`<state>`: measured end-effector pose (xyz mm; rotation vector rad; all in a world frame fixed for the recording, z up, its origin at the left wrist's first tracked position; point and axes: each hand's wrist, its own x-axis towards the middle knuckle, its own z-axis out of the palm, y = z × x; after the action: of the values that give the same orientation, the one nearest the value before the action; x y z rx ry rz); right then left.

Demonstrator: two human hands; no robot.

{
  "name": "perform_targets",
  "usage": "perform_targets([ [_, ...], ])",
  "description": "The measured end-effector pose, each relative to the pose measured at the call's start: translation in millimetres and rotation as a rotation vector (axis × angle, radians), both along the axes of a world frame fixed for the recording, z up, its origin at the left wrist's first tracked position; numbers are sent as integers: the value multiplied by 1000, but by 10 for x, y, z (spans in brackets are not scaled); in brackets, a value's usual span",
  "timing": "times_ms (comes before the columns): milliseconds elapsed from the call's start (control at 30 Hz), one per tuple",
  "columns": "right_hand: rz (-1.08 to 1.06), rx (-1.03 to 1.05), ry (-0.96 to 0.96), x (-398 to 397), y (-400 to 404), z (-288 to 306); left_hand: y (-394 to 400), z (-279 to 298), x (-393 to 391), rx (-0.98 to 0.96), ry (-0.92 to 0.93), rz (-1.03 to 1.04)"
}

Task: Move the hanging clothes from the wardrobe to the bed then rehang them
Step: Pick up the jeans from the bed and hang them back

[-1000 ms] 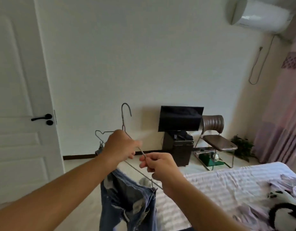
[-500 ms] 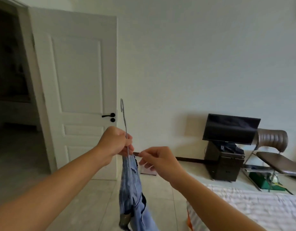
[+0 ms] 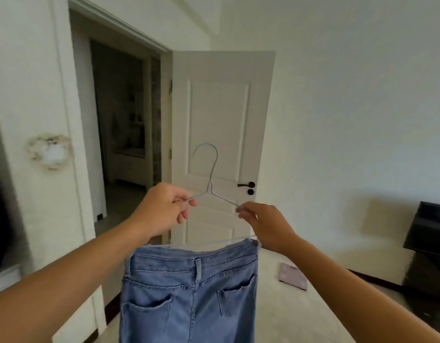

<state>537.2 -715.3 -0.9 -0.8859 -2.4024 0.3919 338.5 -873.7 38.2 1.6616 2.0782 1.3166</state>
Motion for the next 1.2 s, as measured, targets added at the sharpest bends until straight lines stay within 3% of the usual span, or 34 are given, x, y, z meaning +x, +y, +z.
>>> perform_targets([
  [300,451,-185,67,-1358,-568,363,-594,100,-1454,68,125,267],
  [533,774,-530,177,-2611,-905,640,-1178,333,-2445,126,181,639],
  [833,864,-583,167,-4176,-1517,1122,-2178,399,-3553,42,164,931],
  [1200,824,-572,278,-5933,-2505,2139,-3205,646,-5019,29,215,990],
])
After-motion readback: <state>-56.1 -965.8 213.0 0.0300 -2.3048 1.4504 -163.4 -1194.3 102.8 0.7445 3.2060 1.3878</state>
